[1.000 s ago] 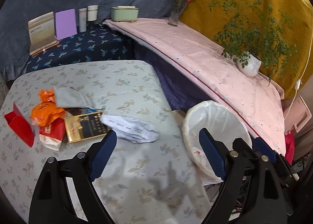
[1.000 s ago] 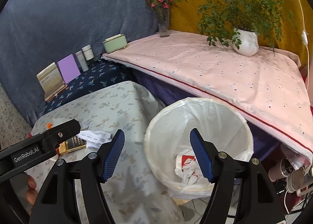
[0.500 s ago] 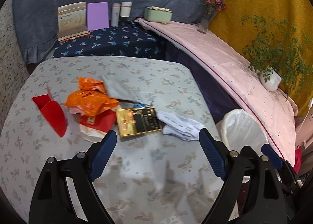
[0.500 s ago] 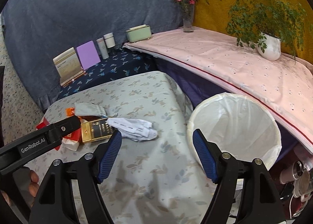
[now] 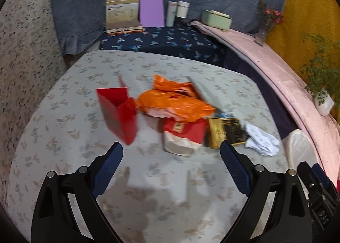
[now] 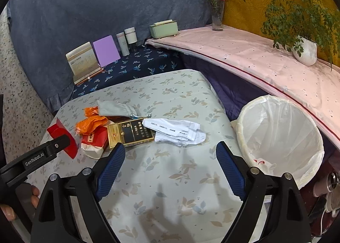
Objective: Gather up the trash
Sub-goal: 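Grasp the red paper carton with the left gripper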
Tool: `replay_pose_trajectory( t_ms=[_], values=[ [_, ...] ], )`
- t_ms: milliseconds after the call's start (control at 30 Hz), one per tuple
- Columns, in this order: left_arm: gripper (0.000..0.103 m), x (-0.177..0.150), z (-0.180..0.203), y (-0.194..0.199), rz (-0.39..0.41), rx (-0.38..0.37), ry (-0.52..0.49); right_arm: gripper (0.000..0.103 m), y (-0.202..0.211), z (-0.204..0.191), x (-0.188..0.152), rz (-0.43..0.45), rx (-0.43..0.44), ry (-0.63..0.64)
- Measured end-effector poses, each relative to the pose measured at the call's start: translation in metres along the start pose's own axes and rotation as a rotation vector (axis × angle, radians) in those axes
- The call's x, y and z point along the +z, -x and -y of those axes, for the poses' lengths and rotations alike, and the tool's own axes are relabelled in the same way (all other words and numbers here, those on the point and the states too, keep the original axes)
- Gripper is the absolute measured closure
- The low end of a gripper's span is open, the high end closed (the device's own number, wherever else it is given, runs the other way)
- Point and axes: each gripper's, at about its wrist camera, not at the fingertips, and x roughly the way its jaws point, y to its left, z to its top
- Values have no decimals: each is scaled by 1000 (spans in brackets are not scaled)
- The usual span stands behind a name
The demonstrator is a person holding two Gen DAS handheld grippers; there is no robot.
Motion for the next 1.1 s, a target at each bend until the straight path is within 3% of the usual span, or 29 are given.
replay_pose_trajectory(
  t_ms=[300,800,900,1033,1100],
  values=[
    [14,7,-35,-21,7,87,3,19,-19,-32,-4,-38,10,42],
    [16,33,-61,-67,15,73,-8,19,-63,-71,-3,-104,33,100],
    [28,36,-65,-75,-2,58,-1,19,-72,-77,-3,-112,37,103],
    [52,38,-71,-82,-29,33,20,19,-81,-81,-2,-122,43,100],
    [54,38,-73,-83,-38,22,32,19,-84,-83,-3,-123,46,102]
  ],
)
